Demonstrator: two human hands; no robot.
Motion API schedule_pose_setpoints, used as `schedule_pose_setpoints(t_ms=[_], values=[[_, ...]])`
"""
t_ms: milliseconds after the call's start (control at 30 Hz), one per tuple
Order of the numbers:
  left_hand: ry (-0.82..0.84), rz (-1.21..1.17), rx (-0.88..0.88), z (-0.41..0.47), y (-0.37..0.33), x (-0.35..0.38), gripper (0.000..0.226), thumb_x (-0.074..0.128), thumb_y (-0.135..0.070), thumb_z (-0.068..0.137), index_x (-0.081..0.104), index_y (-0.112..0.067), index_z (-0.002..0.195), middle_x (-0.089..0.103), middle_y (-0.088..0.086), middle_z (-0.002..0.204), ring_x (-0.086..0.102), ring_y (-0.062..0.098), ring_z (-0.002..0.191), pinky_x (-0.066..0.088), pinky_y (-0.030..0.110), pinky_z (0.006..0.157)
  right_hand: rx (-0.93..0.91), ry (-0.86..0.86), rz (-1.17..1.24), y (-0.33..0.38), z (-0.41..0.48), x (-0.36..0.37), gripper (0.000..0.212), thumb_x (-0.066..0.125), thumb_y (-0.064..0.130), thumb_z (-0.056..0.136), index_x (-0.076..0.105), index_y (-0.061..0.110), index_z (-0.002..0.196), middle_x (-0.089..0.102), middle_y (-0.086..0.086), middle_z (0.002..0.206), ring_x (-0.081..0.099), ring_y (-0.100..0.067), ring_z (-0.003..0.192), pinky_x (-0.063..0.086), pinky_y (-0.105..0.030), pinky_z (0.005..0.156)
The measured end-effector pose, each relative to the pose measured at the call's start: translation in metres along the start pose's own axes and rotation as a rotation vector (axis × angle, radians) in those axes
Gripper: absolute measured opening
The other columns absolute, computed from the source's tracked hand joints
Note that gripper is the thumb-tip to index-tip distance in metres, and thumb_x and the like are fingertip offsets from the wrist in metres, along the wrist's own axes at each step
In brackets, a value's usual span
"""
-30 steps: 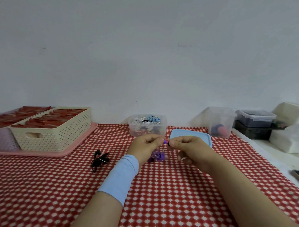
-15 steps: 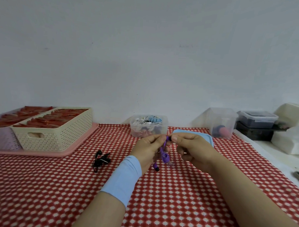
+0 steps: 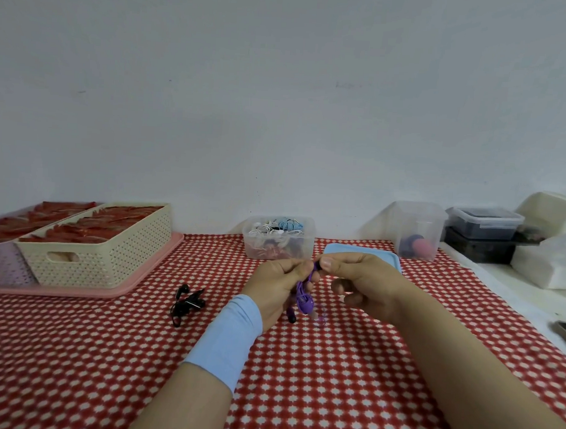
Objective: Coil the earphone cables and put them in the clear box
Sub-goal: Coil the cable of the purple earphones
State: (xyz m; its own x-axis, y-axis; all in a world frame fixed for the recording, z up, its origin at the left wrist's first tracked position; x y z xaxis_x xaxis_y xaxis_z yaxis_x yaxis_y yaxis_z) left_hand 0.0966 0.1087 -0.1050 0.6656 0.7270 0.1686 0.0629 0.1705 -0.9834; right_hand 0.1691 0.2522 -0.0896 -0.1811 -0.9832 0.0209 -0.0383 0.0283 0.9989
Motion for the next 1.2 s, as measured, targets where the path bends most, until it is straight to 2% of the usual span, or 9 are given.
schedule_pose_setpoints(t_ms=[67,233,367,500,667,833,967,1100,1200], values=[[0.006,-0.006,-0.006,0.000,-0.001,0.001,0.018,0.058,-0.018,0.096,0.071,-0.008,0.103,0.068,0.000,0.077,0.058,0.009,0.067,0.058,0.054,0.069,0.010,0.012,0.023,0.000,-0.001,0.000,0.014,0.071,0.024,0.084,0.081,0.017,0.090,0.073,-0.001,0.091,0.045,-0.007,0.055,0.025,-0.017,0.043],[0.022,-0.080,-0.008,-0.001,-0.002,0.003,0.019,0.056,-0.016,0.096,0.069,-0.004,0.102,0.066,0.000,0.074,0.058,0.009,0.065,0.060,0.050,0.059,0.014,0.025,0.079,-0.002,-0.002,0.003,0.016,0.070,0.024,0.083,0.079,0.016,0.093,0.071,-0.001,0.090,0.046,-0.007,0.055,0.022,-0.016,0.044],[0.003,-0.048,0.009,0.000,-0.001,0.002,0.018,0.058,-0.016,0.095,0.070,-0.005,0.101,0.067,0.000,0.076,0.059,0.009,0.066,0.060,0.050,0.062,0.030,-0.002,0.087,-0.001,-0.003,0.005,0.013,0.064,0.018,0.094,0.077,0.015,0.094,0.072,-0.001,0.083,0.048,-0.006,0.054,0.021,-0.016,0.043],[-0.005,0.009,0.029,-0.001,-0.001,0.003,0.017,0.058,-0.016,0.096,0.072,-0.007,0.100,0.068,-0.001,0.075,0.059,0.009,0.067,0.059,0.050,0.070,0.023,-0.026,0.063,-0.001,-0.004,0.006,0.014,0.066,0.020,0.092,0.079,0.016,0.089,0.073,-0.003,0.083,0.050,-0.008,0.054,0.024,-0.016,0.041],[-0.060,-0.015,0.002,0.000,0.004,0.001,0.017,0.058,-0.015,0.096,0.070,-0.005,0.101,0.068,0.000,0.074,0.059,0.010,0.067,0.057,0.049,0.077,-0.050,-0.100,-0.050,-0.003,-0.003,0.009,0.012,0.071,0.023,0.090,0.081,0.016,0.091,0.075,-0.004,0.084,0.054,-0.008,0.055,0.030,-0.022,0.050],[-0.007,-0.206,-0.001,-0.004,-0.003,0.011,0.022,0.051,-0.016,0.099,0.067,-0.001,0.098,0.062,0.004,0.068,0.064,0.018,0.060,0.060,0.042,0.059,-0.096,-0.002,0.004,0.005,-0.004,0.013,0.015,0.072,0.030,0.083,0.080,0.019,0.088,0.072,-0.004,0.079,0.061,-0.011,0.063,0.037,-0.021,0.051],[-0.041,-0.197,0.013,-0.001,0.001,0.010,0.021,0.051,-0.015,0.099,0.067,0.000,0.100,0.062,0.005,0.069,0.063,0.018,0.062,0.056,0.035,0.064,-0.147,-0.057,-0.042,0.007,-0.004,0.011,0.012,0.071,0.024,0.089,0.080,0.016,0.091,0.071,-0.004,0.075,0.063,-0.010,0.062,0.035,-0.025,0.055],[-0.057,-0.157,0.015,0.000,0.004,0.004,0.020,0.052,-0.016,0.099,0.067,-0.003,0.101,0.063,0.006,0.072,0.063,0.019,0.064,0.057,0.033,0.058,-0.184,-0.102,-0.032,0.000,-0.001,0.014,0.013,0.071,0.020,0.091,0.080,0.015,0.098,0.074,-0.008,0.080,0.065,-0.013,0.063,0.037,-0.026,0.055],[-0.110,-0.025,0.015,0.003,0.009,-0.006,0.018,0.056,-0.016,0.098,0.068,-0.008,0.107,0.069,0.006,0.082,0.065,0.017,0.075,0.057,0.036,0.070,-0.217,-0.137,-0.100,0.000,-0.002,0.014,0.012,0.073,0.015,0.090,0.080,0.014,0.100,0.077,-0.011,0.085,0.067,-0.016,0.064,0.043,-0.026,0.054]])
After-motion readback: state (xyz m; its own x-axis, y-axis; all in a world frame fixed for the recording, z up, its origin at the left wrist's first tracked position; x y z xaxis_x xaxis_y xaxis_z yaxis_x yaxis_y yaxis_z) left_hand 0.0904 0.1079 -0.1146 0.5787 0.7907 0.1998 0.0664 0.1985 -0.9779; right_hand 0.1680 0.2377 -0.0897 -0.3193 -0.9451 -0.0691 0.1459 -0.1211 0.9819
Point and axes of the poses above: each hand's wrist, its own z-axis towards the middle knuckle, its own x-axis out of the palm, y = z × x, the point moved 3 cm from there along z, towards the middle knuckle
